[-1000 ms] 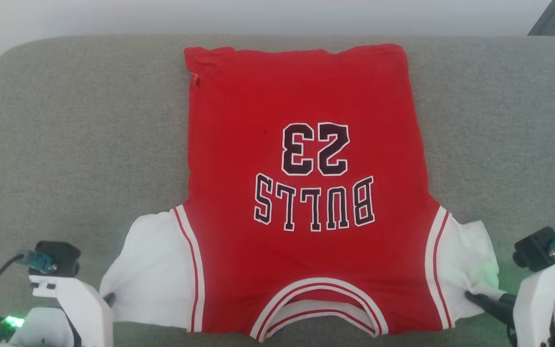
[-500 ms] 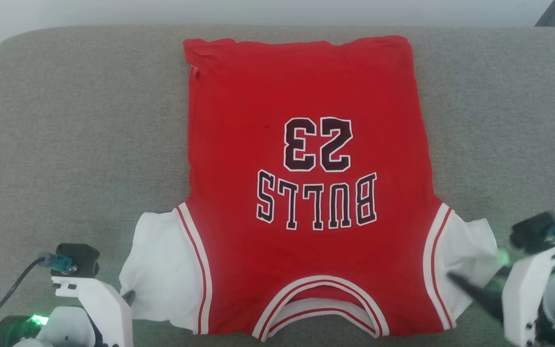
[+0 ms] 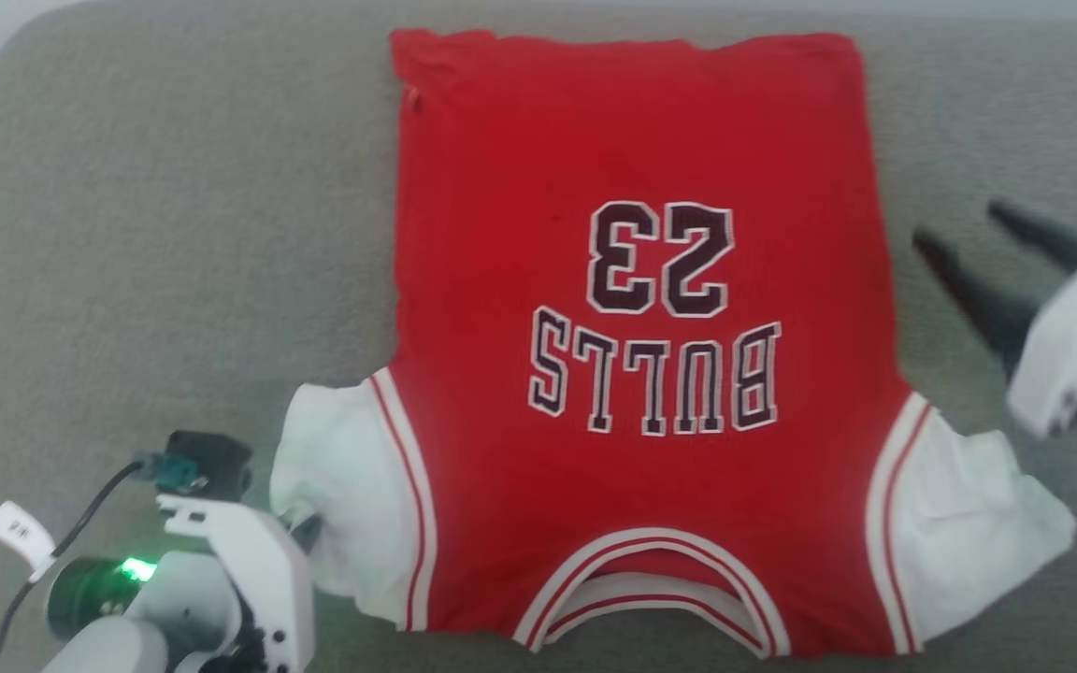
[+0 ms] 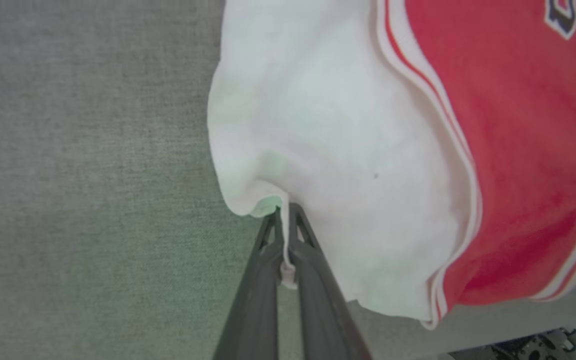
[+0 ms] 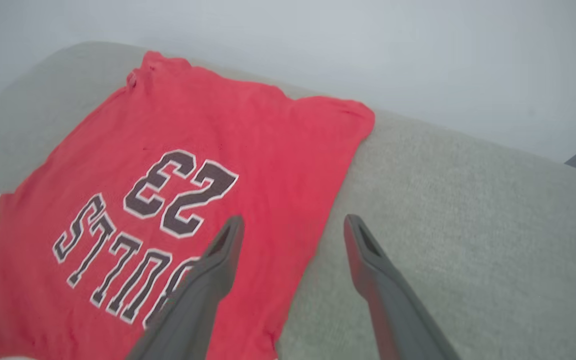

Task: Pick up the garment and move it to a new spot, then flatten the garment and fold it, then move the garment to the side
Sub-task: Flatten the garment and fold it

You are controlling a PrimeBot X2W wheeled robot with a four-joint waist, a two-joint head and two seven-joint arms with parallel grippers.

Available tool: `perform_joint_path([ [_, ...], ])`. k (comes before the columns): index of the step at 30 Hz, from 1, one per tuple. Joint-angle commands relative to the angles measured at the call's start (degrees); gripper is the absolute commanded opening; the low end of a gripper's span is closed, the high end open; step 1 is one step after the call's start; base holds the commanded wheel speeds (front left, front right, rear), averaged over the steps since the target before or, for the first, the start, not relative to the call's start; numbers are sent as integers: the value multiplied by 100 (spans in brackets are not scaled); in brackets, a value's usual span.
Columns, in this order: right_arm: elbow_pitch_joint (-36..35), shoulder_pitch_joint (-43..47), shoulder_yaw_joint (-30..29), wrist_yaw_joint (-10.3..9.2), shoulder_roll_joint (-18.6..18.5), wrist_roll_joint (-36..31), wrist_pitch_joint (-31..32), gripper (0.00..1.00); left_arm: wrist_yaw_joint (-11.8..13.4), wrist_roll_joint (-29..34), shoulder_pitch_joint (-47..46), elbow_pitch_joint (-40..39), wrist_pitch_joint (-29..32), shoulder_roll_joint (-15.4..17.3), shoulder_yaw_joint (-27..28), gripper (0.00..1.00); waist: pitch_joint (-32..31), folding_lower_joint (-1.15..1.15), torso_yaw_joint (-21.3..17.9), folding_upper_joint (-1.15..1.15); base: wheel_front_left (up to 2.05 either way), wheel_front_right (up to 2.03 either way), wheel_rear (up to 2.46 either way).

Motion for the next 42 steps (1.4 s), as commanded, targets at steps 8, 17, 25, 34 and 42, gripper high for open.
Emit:
perform_joint_path([
  [8, 2014, -1972, 418, 1, -120, -202, -259, 100, -223, 124, -562, 188, -79, -354, -292, 0, 566, 0, 661, 0, 0, 0, 0],
  [17, 4315, -3538, 639, 1, -222, -463, -34, 100, -471, 133, -961, 569, -233, -735, -514, 0, 1051, 0, 1208, 0, 0, 0, 0],
  [25, 5984, -4174, 619, 1, 9, -728, 618, 100, -613, 116, -1194, 1002, -396, -1000, -631, 0, 1288, 0, 1480, 0, 0, 0, 0],
  [34, 6529, -4314, 755, -4, 104, -921, 709, 0, -574, 73, -1246, 1254, -504, -1014, -529, 0, 1182, 0, 1344, 0, 0, 0, 0],
  [42, 5889, -4237, 1213, -3, 163, -567, 523, 0, -407, 83, -1186, 1135, -501, -758, -326, 0, 792, 0, 835, 0, 0, 0, 0],
])
